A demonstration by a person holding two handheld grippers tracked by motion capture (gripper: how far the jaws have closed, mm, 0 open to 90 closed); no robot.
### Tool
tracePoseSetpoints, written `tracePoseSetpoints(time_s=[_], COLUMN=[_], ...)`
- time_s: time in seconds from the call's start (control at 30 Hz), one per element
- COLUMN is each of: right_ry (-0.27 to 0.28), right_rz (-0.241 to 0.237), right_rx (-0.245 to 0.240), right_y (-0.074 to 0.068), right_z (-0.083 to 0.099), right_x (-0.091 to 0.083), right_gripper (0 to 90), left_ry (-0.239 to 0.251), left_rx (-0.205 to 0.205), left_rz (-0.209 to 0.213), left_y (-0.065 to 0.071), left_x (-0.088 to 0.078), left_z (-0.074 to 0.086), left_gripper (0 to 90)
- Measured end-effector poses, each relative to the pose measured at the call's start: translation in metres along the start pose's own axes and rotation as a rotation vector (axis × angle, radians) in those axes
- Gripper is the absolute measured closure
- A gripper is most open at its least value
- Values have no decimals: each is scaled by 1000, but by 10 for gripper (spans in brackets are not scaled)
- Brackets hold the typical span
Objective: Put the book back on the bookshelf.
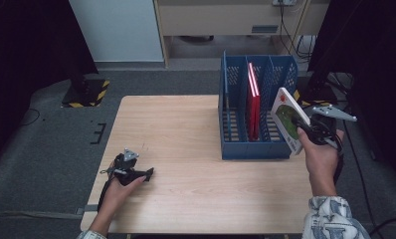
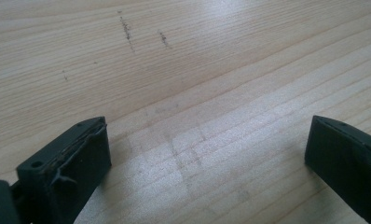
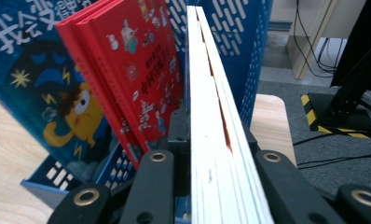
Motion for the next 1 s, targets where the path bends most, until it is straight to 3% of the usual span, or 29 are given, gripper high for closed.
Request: tracePoseSetpoints(time_s=[0.33,1.0], right_ry=[-23,-10], right_rz=[30,52], right_rx=[0,16], right_y=[9,8], right_z=[-1,-9], right_x=[20,56], right_gripper=[761,761], left_ry=[0,0], left_rx=[2,1], left_rz=[1,0], left_y=[0,1], left_x=[0,0], left_z=[0,0], left_gripper=[0,0])
Point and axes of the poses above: each handheld gripper's, and its own axes: x roughly forward along the jaws, z roughly out of its underside, y roughly to its right, the point moved 9 cm from there along x, roughly forward along the jaws, and after that the axes turned 11 degrees about -x, right-handed, at the moved point
